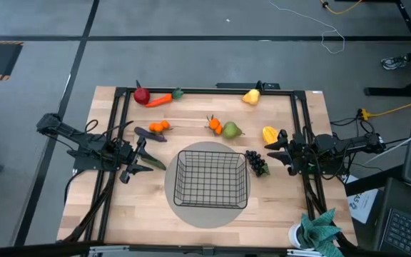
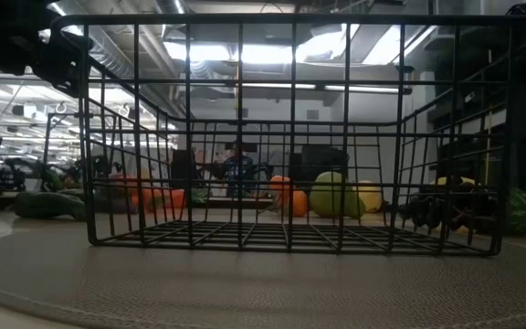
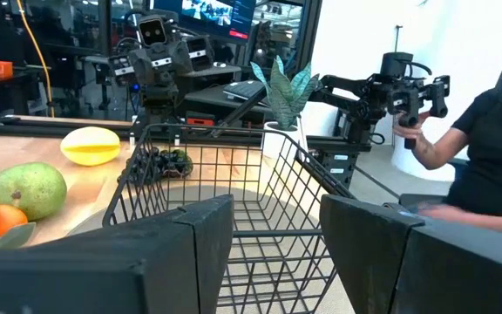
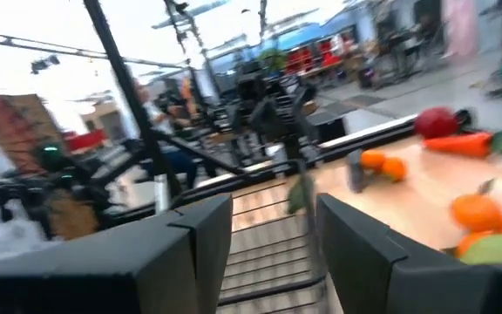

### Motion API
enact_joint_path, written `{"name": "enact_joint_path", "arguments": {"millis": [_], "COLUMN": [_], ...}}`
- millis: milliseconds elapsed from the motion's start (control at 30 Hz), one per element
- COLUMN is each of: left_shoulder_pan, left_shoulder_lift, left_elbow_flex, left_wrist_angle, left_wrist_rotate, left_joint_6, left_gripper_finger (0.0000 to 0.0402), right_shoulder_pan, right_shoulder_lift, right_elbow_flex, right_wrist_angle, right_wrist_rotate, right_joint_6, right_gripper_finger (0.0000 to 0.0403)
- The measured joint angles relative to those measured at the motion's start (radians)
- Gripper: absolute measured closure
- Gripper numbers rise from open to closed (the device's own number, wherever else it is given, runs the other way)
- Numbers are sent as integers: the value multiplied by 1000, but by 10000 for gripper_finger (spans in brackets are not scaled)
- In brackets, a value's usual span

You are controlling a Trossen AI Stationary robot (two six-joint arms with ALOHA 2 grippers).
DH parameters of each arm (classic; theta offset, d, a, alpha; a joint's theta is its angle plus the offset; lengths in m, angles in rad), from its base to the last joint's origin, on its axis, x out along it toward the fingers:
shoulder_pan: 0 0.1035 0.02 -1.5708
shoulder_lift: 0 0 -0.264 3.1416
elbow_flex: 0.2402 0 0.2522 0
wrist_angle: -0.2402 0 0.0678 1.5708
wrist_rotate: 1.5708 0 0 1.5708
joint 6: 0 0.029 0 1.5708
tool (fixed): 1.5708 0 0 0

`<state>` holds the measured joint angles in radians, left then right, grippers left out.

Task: Build produce basket
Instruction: Put starfruit into the wire basket

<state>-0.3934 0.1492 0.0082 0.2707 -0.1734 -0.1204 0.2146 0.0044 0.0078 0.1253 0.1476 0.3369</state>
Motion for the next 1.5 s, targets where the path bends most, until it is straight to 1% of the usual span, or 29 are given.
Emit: {"name": "enact_joint_path", "arguments": {"millis": [233, 333, 733, 867, 1067, 1167, 1267, 1433, 1500], "left_shoulder_pan": [0, 0, 0, 0, 0, 0, 0, 0, 0], "left_shoulder_lift": [0, 0, 0, 0, 0, 0, 0, 0, 0], "left_elbow_flex": [0, 0, 0, 0, 0, 0, 0, 0, 0], "left_wrist_angle": [0, 0, 0, 7, 70, 92, 98, 184, 234], "left_wrist_rotate": [0, 0, 0, 0, 0, -1, -2, -33, -34], "left_joint_6": [0, 0, 0, 0, 4, 69, 104, 106, 110], "left_gripper_finger": [239, 239, 239, 239, 239, 239, 239, 239, 239], "right_shoulder_pan": [0, 0, 0, 0, 0, 0, 0, 0, 0], "right_shoulder_lift": [0, 0, 0, 0, 0, 0, 0, 0, 0], "right_elbow_flex": [0, 0, 0, 0, 0, 0, 0, 8, 46], "right_wrist_angle": [7, 14, 169, 174, 174, 174, 188, 346, 359], "right_wrist_rotate": [-116, -150, -150, -150, -149, -149, -100, 100, 113], "right_joint_6": [3, 3, -5, -33, -89, -112, -120, -25, -52], "right_gripper_finger": [238, 238, 238, 238, 238, 238, 238, 238, 238]}}
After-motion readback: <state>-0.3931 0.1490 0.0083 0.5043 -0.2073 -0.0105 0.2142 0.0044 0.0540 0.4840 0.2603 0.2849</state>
